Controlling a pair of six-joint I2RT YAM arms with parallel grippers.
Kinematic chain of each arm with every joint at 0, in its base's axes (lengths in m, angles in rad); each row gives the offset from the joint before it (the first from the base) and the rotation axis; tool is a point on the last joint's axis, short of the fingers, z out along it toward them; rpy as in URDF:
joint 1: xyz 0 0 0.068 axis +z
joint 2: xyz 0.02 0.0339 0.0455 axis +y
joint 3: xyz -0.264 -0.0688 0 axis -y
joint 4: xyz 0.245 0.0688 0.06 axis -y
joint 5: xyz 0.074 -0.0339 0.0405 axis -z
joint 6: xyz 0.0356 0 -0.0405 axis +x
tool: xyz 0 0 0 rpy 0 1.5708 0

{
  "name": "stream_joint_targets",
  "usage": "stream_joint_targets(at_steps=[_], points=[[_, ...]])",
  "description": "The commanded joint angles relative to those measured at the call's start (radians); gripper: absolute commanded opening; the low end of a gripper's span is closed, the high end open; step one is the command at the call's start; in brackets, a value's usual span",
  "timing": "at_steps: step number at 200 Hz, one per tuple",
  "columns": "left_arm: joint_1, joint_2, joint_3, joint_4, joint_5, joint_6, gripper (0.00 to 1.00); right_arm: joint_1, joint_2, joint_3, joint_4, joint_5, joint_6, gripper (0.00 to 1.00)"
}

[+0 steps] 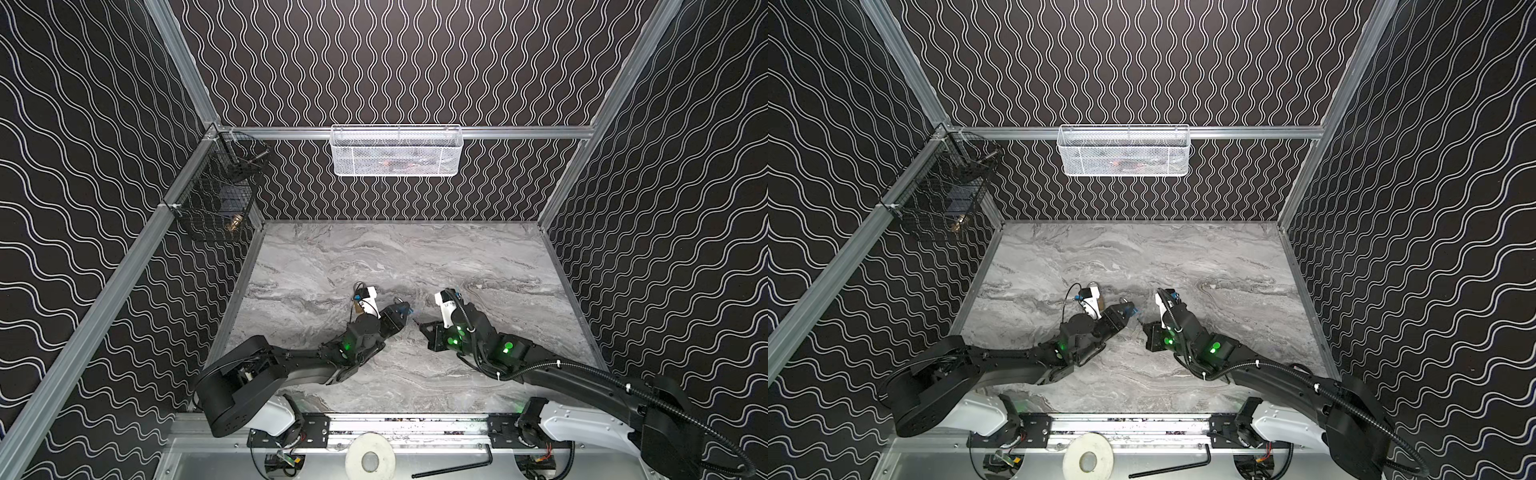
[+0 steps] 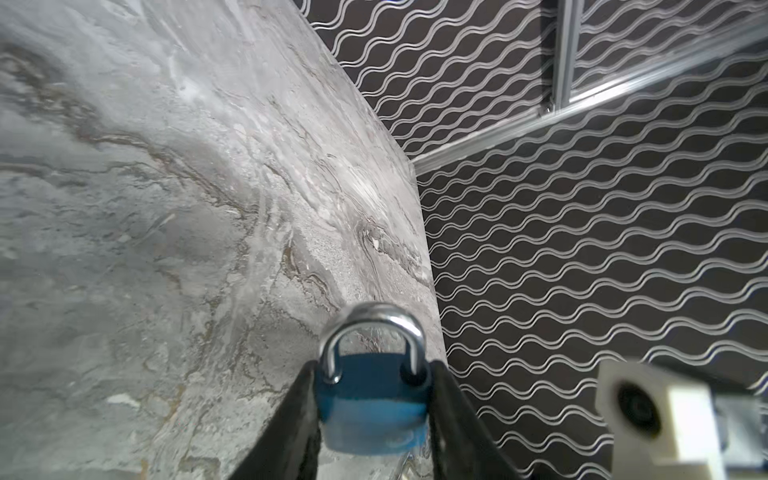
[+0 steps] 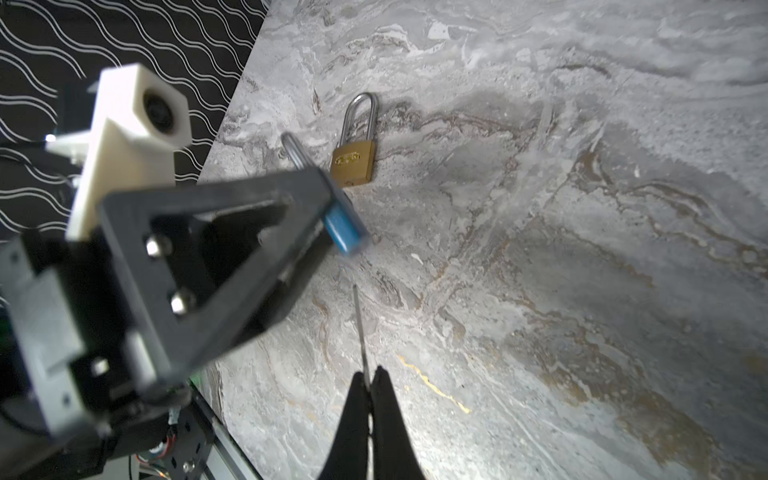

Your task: Unlock with the key

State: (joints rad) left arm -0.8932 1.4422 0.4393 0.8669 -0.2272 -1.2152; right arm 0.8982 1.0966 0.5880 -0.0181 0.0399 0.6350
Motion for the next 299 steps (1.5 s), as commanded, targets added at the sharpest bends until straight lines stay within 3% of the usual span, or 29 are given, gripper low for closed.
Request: stream_joint_targets(at_steps=[1,54,77,103,196,299], points=[[0.008,-0.022,-0.009,0.056,-0.004,-0.062,0.00,0.011,-0.034,-0.038,0.045,0.044,-0.024,0.00],[0.017,-0.052,-0.030,0.076,0.062,-0.103,0.00,0.106,-0.193,-0.196,0.270,0.209,-0.101,0.00],[0.026,-0.060,-0.051,0.098,0.102,-0.117,0.00,0.139,-0.180,-0.205,0.357,0.255,-0.151,0.00],[0.029,-0.074,-0.089,0.136,0.093,-0.152,0.00,0.152,-0.110,-0.158,0.339,0.304,-0.159,0.00],[0.034,-0.064,-0.121,0.234,0.085,-0.191,0.00,0.153,0.002,-0.105,0.328,0.265,-0.093,0.00],[0.034,-0.093,-0.106,0.183,0.086,-0.176,0.00,0.153,0.040,-0.075,0.336,0.229,-0.101,0.00]])
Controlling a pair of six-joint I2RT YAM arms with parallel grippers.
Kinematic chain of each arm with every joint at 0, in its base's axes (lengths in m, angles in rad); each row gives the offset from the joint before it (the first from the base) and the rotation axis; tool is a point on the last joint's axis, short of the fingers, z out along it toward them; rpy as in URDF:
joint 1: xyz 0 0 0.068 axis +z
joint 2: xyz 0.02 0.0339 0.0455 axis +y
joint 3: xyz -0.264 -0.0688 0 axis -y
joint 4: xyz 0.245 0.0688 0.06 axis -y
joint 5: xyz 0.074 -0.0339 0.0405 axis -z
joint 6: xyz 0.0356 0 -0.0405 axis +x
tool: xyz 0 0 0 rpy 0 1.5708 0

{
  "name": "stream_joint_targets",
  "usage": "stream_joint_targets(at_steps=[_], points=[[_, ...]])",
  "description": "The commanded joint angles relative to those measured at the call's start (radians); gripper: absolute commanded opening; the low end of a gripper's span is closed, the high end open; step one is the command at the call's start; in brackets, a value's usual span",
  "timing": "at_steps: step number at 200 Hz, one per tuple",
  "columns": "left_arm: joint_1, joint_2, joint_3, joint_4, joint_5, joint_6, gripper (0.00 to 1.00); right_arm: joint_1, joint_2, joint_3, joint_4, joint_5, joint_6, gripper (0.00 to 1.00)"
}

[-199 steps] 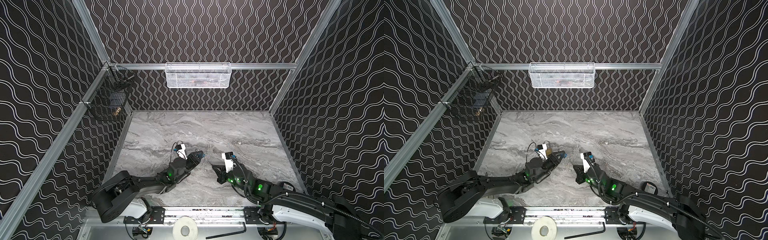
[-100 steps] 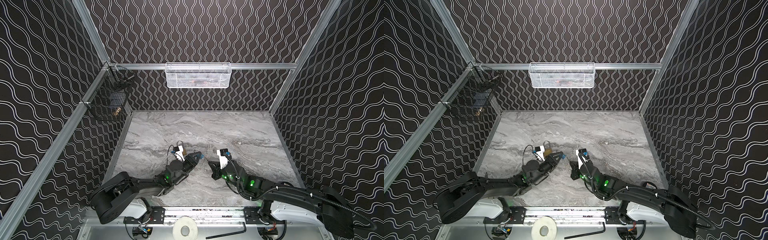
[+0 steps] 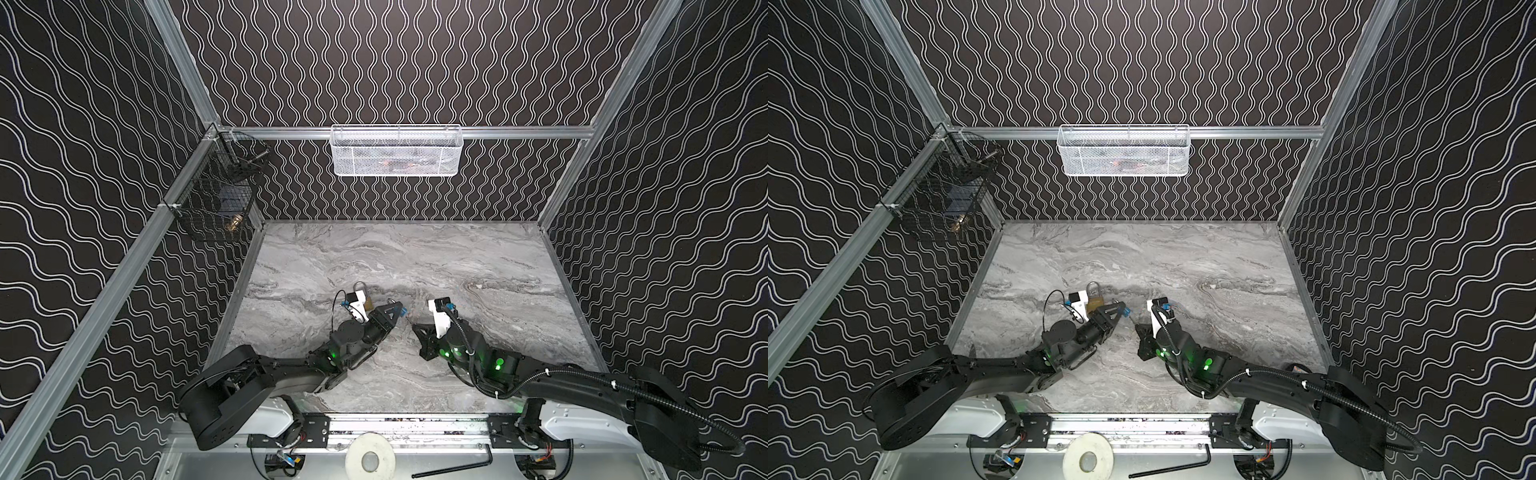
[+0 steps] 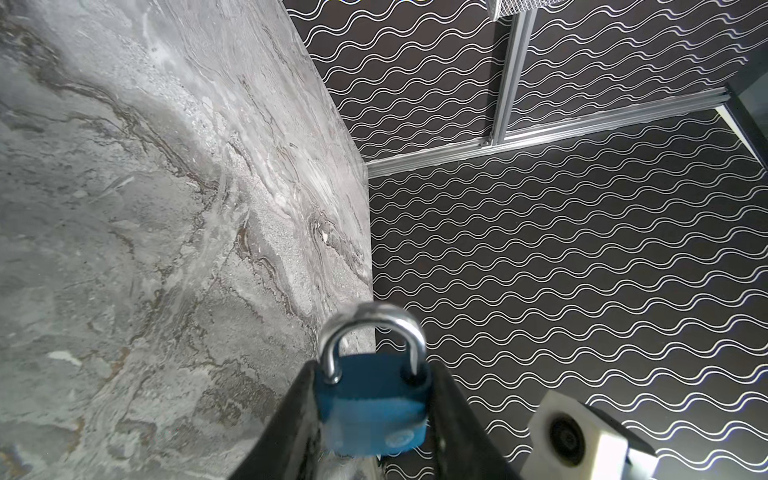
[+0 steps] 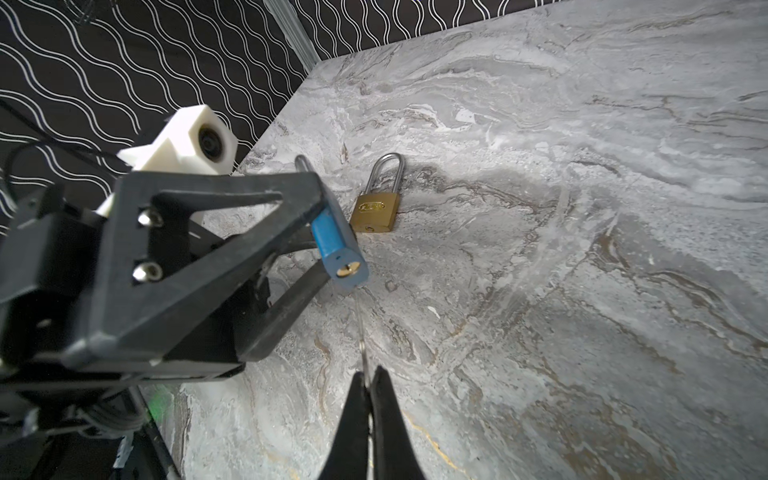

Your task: Unlock with the key

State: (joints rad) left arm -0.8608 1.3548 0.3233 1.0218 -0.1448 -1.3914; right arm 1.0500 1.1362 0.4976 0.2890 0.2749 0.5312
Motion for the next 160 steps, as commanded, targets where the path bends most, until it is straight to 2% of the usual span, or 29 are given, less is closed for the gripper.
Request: stream_joint_targets(at_steps=[1,160], points=[[0.002,-0.005,0.010,0.028,0.004,-0.001,0.00,0.002,0.000,0.016,0.029,-0.006,0.002,0.00],[0.002,0.015,0.011,0.048,0.017,-0.010,0.00,-0.011,0.020,0.051,0.018,0.030,-0.036,0.00]])
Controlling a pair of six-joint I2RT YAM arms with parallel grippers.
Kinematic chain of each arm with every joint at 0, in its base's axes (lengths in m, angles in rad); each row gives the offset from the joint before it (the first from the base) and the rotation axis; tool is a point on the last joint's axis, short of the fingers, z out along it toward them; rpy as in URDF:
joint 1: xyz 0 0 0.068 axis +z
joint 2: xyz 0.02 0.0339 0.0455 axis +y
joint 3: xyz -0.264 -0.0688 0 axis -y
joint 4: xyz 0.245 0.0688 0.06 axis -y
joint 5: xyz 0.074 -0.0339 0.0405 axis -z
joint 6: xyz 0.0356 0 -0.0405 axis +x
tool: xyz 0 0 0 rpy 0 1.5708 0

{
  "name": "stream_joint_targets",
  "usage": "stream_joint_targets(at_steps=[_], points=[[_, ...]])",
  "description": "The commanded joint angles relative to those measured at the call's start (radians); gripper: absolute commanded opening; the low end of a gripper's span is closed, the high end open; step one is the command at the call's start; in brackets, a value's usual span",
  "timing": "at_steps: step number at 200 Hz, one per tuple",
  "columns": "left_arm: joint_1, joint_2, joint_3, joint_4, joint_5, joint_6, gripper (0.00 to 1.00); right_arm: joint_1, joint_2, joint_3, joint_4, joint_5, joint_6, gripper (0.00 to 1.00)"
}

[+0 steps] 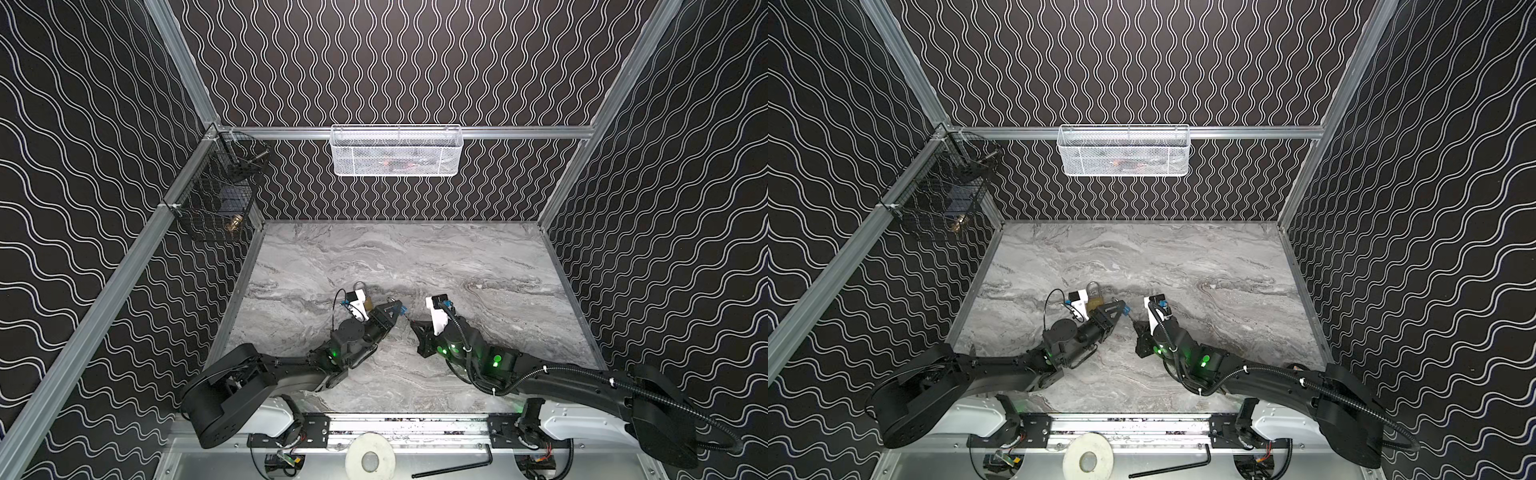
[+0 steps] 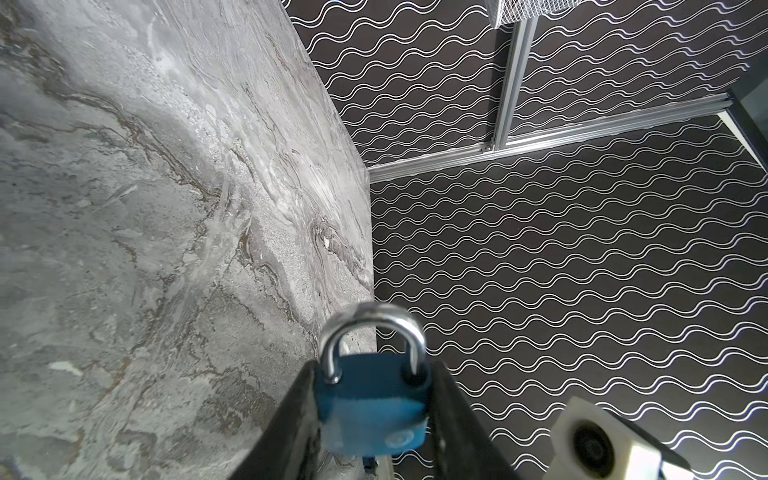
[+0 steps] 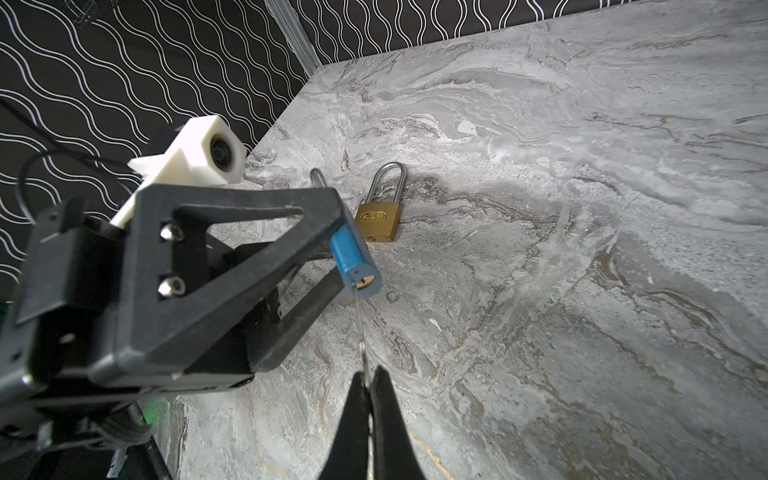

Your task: Unlock with the key

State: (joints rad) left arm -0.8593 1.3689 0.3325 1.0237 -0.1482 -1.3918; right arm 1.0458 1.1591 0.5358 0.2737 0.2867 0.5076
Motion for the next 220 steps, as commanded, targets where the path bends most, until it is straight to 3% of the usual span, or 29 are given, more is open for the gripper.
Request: stream_joint_targets(at_steps=[1,142,220], points=[[0.000,0.001,0.000,0.048,0.021,-0.010,0.00,-0.006,-0.003,0.013,0.033,0.019,-0.012,0.00],[0.000,0.034,-0.012,0.104,0.017,-0.030,0.00,-0.023,0.042,0.040,0.047,-0.059,-0.007,0.00],[0.000,0.066,-0.021,0.154,0.031,-0.049,0.00,-0.027,0.035,0.043,0.025,-0.020,-0.030,0.00]])
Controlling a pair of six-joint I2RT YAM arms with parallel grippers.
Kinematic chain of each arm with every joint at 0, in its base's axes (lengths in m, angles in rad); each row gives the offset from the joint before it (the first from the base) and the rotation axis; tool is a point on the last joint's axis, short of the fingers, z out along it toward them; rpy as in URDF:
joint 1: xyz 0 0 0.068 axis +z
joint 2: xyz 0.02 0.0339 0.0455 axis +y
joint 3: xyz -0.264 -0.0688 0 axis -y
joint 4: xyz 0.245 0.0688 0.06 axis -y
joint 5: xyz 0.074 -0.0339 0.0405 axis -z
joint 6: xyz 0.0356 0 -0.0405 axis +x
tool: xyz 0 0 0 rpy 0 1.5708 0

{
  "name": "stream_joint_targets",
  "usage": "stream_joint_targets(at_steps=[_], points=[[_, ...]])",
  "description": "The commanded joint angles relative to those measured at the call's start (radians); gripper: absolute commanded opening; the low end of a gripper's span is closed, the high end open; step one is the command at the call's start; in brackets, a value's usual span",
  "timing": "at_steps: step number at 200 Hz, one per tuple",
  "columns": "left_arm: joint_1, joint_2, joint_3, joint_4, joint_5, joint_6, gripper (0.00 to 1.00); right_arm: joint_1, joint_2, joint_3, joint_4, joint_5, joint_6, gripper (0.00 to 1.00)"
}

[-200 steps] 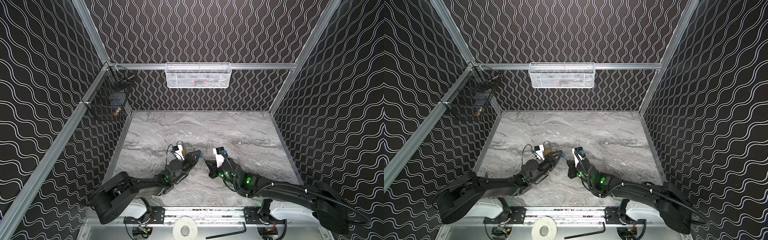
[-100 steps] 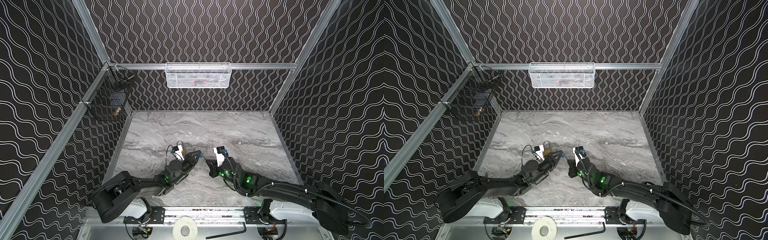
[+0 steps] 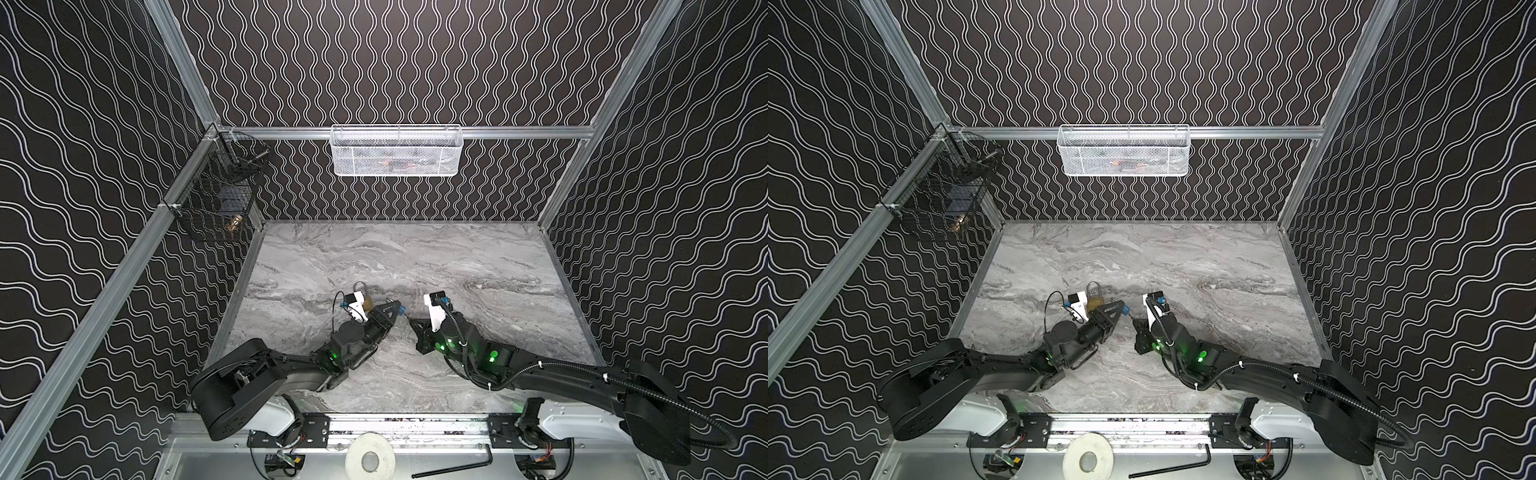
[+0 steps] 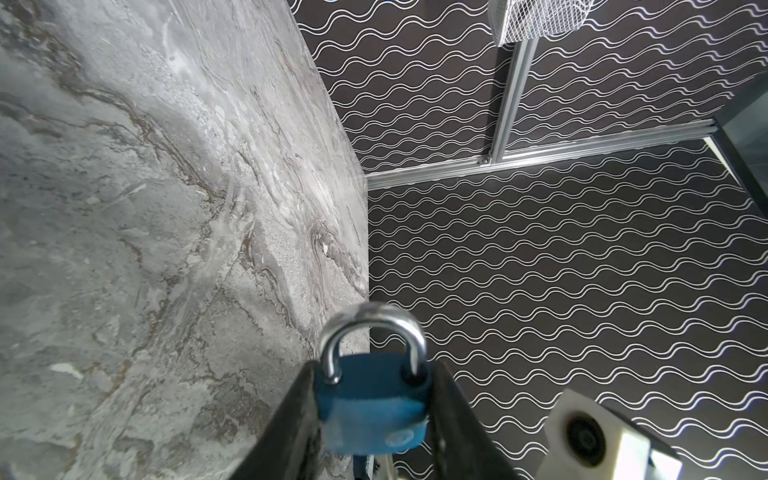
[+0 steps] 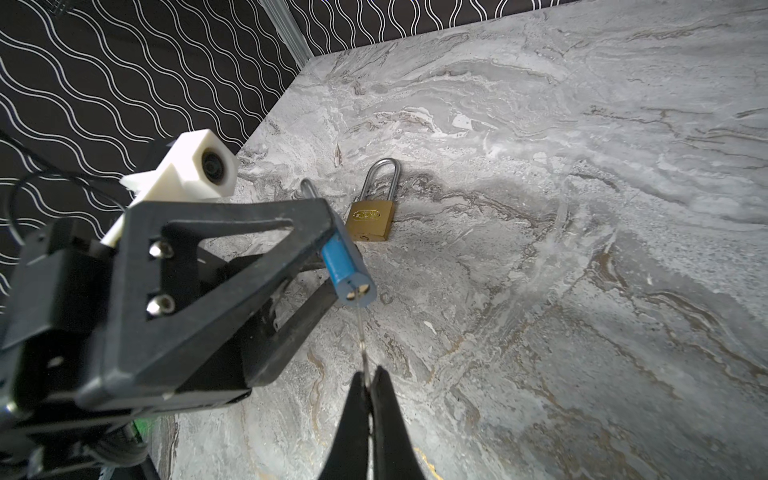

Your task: Unlock with the key

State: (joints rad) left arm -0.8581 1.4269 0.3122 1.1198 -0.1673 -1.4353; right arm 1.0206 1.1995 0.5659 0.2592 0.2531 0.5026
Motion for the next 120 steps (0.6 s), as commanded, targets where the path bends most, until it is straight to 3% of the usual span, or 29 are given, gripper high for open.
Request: stream_joint_targets(at_steps=[1,79,120], points=[[-0.001,0.007,0.000,0.059,0.050,-0.005,0.00,-0.002,-0.006,0.013,0.041,0.014,-0.025,0.00],[0.000,-0.035,0.003,-0.024,0.061,-0.001,0.00,-0.005,-0.011,0.044,-0.060,0.090,-0.090,0.00],[0.001,-0.021,0.026,-0.014,0.072,-0.002,0.00,-0.004,0.010,0.050,-0.016,0.057,-0.094,0.00]])
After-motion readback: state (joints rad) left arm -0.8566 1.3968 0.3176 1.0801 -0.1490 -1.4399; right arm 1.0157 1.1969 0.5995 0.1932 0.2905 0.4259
